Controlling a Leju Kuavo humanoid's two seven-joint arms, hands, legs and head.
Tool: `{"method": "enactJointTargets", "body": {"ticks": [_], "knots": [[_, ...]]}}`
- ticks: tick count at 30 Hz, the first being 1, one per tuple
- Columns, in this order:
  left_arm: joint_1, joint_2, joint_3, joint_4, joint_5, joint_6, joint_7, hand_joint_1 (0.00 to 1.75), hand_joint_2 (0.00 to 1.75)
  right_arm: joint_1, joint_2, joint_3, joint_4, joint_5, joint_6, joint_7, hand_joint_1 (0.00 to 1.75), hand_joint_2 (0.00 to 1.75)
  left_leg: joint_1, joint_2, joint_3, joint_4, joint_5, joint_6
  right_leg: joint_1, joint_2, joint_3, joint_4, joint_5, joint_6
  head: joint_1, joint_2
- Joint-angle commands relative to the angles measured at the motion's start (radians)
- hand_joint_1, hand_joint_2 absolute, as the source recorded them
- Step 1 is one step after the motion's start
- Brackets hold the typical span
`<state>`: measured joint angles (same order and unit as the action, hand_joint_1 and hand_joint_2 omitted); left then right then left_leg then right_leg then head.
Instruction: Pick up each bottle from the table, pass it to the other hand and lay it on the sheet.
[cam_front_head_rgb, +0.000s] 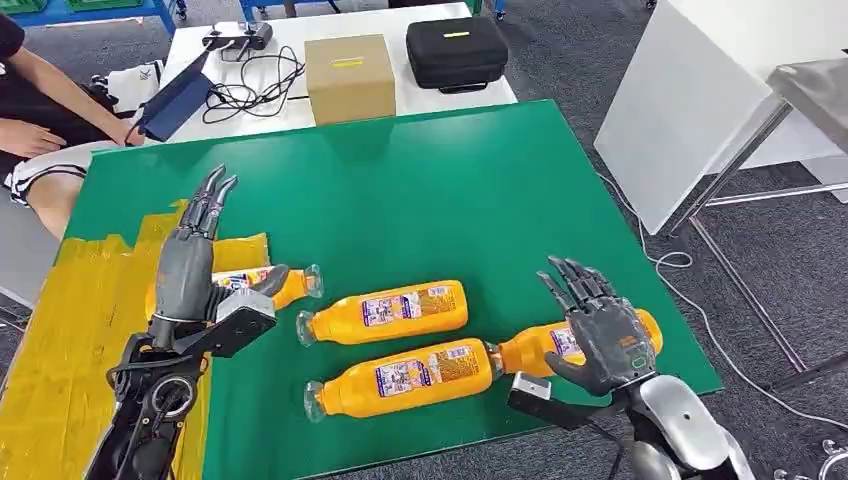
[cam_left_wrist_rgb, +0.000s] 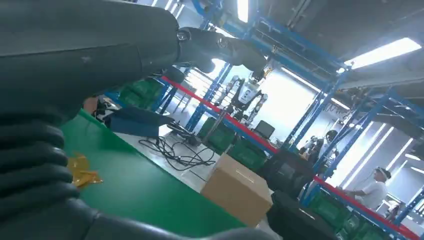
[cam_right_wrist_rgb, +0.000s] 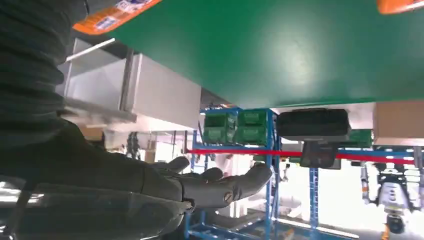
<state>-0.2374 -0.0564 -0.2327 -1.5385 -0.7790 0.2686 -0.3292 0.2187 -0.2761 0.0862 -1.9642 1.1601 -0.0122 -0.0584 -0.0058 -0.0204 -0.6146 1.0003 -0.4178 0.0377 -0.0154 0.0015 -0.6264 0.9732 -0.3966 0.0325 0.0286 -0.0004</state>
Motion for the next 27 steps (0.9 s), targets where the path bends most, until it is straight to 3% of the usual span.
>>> {"method": "enactJointTargets", "body": {"ticks": [1,5,9,14,19,27], "knots": [[-0.003,-0.023,0.052,0.016,0.005,-0.009,0.001,0.0,1.75,-0.004,-0.045,0.008,-0.002,-0.001,0.014,0.005,0.0,1.75,0.0,0.001,0.003,0.0,-0.001,-0.001,0.001,0.0,0.003,-0.001,-0.001,-0.001,0.0,0.0],[-0.003,-0.023,0.052,0.016,0.005,-0.009,0.001,0.0,1.75,-0.004,-0.045,0.008,-0.002,-0.001,0.014,0.005,0.0,1.75,0.0,0.001,0.002,0.0,-0.001,-0.001,0.0,0.0,0.002,0.0,-0.001,-0.001,0.0,0.0],[0.005,-0.025,0.056,0.03,0.096,-0.026,-0.05,0.0,1.75,0.016,-0.158,-0.023,0.0,-0.014,0.095,0.027,0.0,1.75,0.0,0.002,0.004,0.0,-0.002,-0.001,0.001,0.0,0.004,0.0,-0.002,-0.001,0.0,0.0],[-0.018,-0.023,0.059,0.069,0.171,-0.032,-0.084,0.0,1.75,0.039,-0.179,-0.124,0.054,-0.103,0.185,-0.03,0.0,1.75,0.0,0.0,0.005,0.0,-0.002,-0.001,0.0,-0.001,0.005,-0.001,-0.002,-0.001,0.0,0.0],[-0.028,-0.016,0.048,0.088,0.186,-0.03,-0.089,0.0,1.75,-0.012,-0.237,-0.161,0.174,-0.178,0.268,-0.1,0.0,1.75,0.0,0.001,0.006,0.0,-0.003,-0.001,0.0,-0.001,0.007,-0.001,-0.002,-0.001,0.0,0.0],[0.009,-0.017,0.057,0.052,0.212,-0.013,-0.101,0.0,1.75,-0.066,-0.234,-0.158,0.294,-0.143,0.278,-0.103,0.0,1.75,0.0,0.002,0.005,-0.001,-0.002,0.0,0.0,0.001,0.005,-0.002,-0.001,0.0,0.0,0.0]]}}
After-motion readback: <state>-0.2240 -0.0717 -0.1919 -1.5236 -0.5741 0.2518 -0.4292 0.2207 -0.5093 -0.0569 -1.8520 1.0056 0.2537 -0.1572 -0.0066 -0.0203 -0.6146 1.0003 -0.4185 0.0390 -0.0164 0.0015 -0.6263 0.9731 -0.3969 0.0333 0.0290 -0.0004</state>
